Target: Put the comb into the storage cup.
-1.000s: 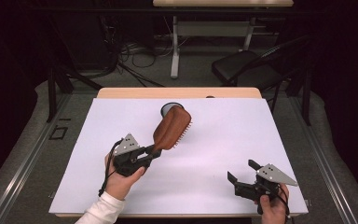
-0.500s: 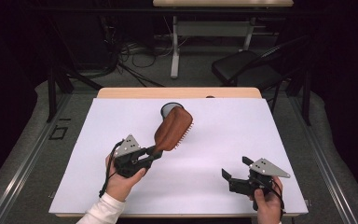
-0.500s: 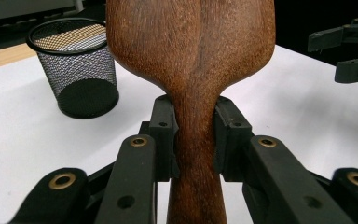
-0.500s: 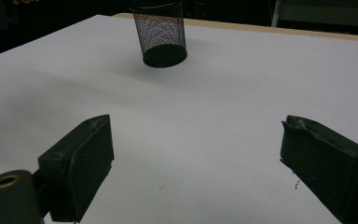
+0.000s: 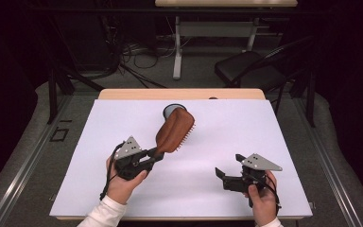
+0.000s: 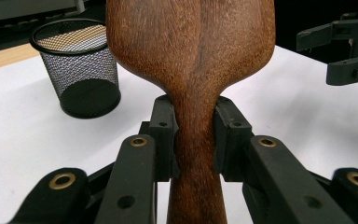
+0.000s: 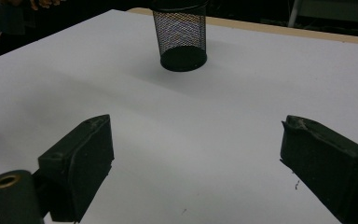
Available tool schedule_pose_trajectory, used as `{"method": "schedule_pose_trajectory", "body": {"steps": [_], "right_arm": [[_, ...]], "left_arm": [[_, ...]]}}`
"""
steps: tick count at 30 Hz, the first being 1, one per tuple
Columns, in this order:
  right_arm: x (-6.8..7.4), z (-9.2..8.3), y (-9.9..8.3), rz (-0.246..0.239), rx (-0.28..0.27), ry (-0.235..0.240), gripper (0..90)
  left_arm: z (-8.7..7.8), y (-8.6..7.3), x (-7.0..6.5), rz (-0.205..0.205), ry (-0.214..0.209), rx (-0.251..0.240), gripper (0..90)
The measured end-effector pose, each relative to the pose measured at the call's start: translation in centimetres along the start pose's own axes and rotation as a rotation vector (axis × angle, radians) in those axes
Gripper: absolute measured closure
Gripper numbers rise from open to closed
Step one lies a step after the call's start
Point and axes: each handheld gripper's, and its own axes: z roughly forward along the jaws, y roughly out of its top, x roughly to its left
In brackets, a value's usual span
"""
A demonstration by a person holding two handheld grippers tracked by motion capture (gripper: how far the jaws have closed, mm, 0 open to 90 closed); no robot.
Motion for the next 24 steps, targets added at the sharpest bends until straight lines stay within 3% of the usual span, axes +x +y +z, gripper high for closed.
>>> {"method": "schedule_pose_trajectory", "body": {"steps": [24], "right_arm": [[1.4,3.1,2.8,-0.029,0.023,0.047,9.0]], "left_arm": [[-0.2,0.0,0.2,-0.001,0.004,-0.002,72.0]]}}
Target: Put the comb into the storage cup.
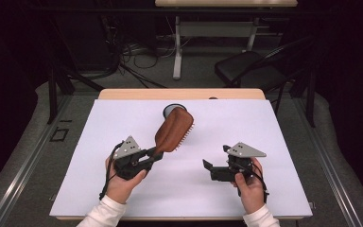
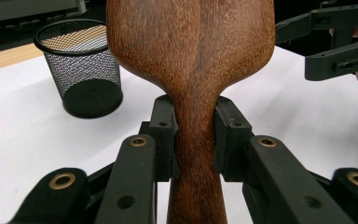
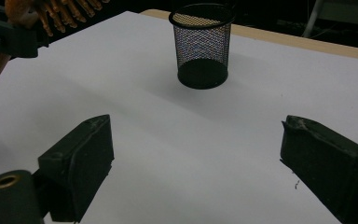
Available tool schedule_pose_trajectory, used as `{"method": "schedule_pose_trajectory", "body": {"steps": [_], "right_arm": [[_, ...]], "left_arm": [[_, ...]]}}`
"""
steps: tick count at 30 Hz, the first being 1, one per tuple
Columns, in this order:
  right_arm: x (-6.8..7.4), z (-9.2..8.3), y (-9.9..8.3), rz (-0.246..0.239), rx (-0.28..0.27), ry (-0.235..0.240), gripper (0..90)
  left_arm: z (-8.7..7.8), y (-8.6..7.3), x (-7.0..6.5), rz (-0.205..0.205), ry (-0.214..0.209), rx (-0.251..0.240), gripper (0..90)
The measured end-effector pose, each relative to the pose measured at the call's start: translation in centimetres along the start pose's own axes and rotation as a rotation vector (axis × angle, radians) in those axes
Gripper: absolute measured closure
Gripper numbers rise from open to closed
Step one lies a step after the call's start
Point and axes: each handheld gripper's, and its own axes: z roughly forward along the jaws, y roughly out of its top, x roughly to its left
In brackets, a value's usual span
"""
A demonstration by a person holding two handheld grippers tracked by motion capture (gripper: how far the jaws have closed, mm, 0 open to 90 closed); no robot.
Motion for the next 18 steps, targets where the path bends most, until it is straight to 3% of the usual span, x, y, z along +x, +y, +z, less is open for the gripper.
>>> {"method": "schedule_pose_trajectory", "body": {"steps": [18], "right_arm": [[0.3,1.8,1.9,0.008,0.012,0.020,9.0]], "left_arm": [[0.0,0.0,0.1,0.000,0.002,-0.005,72.1]]}}
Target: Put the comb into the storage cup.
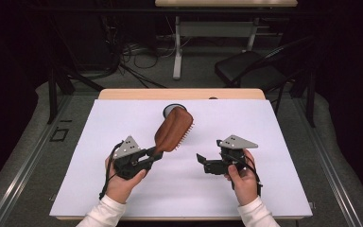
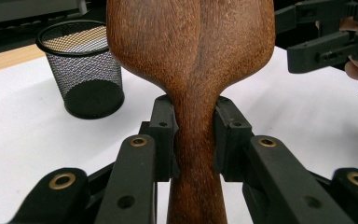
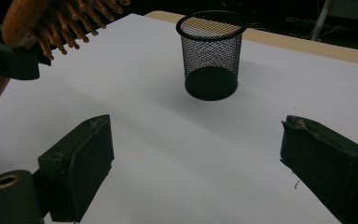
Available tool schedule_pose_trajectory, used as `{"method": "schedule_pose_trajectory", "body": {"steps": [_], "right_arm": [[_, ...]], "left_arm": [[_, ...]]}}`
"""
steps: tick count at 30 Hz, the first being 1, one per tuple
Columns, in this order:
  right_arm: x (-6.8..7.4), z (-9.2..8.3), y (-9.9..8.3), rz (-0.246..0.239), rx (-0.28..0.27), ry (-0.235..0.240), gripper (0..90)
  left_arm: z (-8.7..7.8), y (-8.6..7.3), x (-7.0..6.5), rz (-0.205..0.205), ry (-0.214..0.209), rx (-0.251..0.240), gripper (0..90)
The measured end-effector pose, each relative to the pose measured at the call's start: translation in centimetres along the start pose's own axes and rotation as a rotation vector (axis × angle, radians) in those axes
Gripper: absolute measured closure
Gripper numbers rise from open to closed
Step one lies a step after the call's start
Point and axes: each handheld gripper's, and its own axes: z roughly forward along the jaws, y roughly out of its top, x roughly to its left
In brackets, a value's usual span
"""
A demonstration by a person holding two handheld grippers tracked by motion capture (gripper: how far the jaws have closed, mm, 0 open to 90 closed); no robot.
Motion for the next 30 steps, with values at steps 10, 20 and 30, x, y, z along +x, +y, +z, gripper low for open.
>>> {"method": "schedule_pose_trajectory", "body": {"steps": [10,20,30], "right_arm": [[-0.5,0.4,1.8,0.009,-0.003,-0.012,9.0],[-1.1,0.9,3.4,0.049,-0.007,-0.003,9.0],[-1.7,0.3,3.0,0.078,0.003,-0.017,2.6]], "left_arm": [[0.0,0.0,0.0,-0.001,0.003,-0.001,72.0],[0.1,0.0,0.0,-0.006,-0.003,-0.003,72.0],[0.1,-0.1,-0.1,0.001,0.001,-0.004,72.0]]}}
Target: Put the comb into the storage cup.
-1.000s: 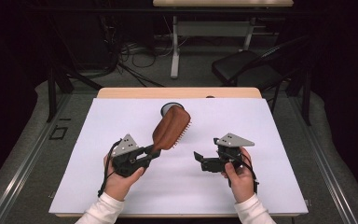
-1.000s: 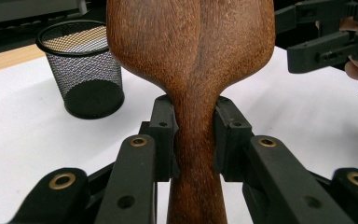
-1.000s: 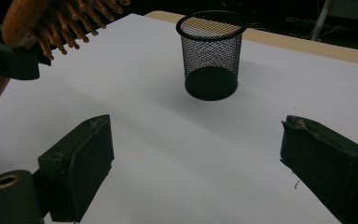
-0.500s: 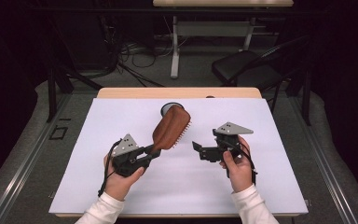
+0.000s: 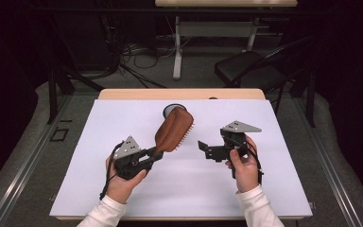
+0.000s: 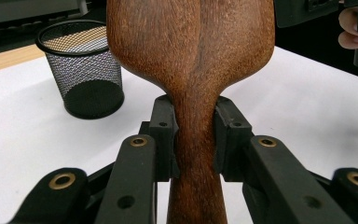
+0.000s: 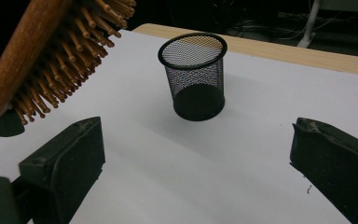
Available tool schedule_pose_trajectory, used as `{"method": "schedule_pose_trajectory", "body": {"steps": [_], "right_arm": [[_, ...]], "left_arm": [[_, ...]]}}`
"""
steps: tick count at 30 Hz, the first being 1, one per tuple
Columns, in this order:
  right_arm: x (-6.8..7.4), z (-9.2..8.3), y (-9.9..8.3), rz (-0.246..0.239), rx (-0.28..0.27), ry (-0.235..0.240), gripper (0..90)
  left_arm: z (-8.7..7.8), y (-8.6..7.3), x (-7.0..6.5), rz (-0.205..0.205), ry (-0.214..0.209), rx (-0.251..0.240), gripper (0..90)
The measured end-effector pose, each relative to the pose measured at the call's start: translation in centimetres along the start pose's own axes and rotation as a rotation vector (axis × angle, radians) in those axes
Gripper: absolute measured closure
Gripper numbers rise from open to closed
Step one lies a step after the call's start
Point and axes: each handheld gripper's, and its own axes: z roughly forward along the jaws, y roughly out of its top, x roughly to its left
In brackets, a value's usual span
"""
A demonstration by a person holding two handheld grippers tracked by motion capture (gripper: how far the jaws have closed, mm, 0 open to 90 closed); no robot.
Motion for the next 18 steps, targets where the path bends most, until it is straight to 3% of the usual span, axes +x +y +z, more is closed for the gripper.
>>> {"method": "schedule_pose_trajectory", "body": {"steps": [18], "right_arm": [[0.18,-0.06,-0.53,0.033,0.006,0.031,2.7]], "left_arm": [[0.38,-0.32,-0.34,0.003,-0.002,0.004,72.0]]}}
